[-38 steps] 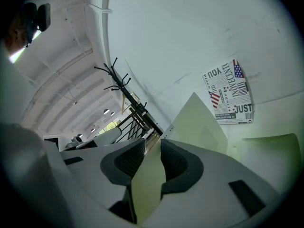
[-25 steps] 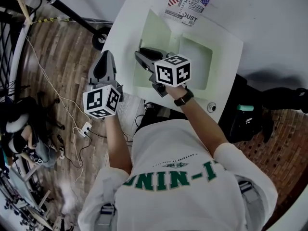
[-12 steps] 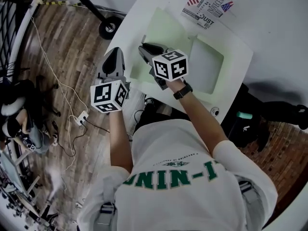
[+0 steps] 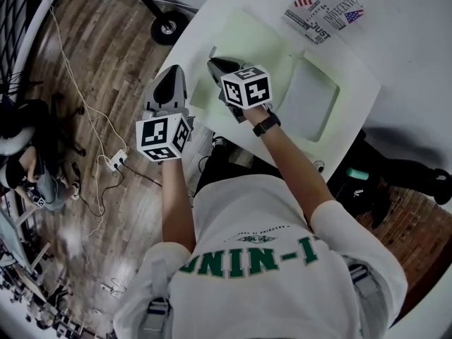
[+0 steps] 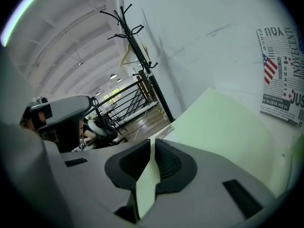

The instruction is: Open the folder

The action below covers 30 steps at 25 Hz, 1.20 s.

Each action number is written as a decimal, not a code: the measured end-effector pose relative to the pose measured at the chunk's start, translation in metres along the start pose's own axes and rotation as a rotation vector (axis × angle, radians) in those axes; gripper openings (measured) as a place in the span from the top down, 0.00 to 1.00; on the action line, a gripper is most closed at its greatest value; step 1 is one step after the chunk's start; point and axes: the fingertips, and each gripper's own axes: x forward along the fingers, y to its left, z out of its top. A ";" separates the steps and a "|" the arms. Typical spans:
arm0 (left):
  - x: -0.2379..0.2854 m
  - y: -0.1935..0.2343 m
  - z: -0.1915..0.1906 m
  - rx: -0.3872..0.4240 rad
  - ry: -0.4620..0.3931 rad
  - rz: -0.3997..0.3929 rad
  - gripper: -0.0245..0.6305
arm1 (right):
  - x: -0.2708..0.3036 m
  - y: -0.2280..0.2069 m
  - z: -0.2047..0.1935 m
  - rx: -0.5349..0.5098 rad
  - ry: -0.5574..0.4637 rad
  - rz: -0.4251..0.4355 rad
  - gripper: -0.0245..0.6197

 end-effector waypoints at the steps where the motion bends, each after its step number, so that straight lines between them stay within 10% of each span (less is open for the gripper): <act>1: 0.001 0.003 -0.002 -0.004 0.002 0.005 0.94 | 0.005 -0.002 -0.003 -0.002 0.012 -0.002 0.89; 30: -0.006 0.039 -0.037 -0.063 0.051 0.048 0.94 | 0.084 -0.035 -0.068 -0.167 0.278 -0.165 0.94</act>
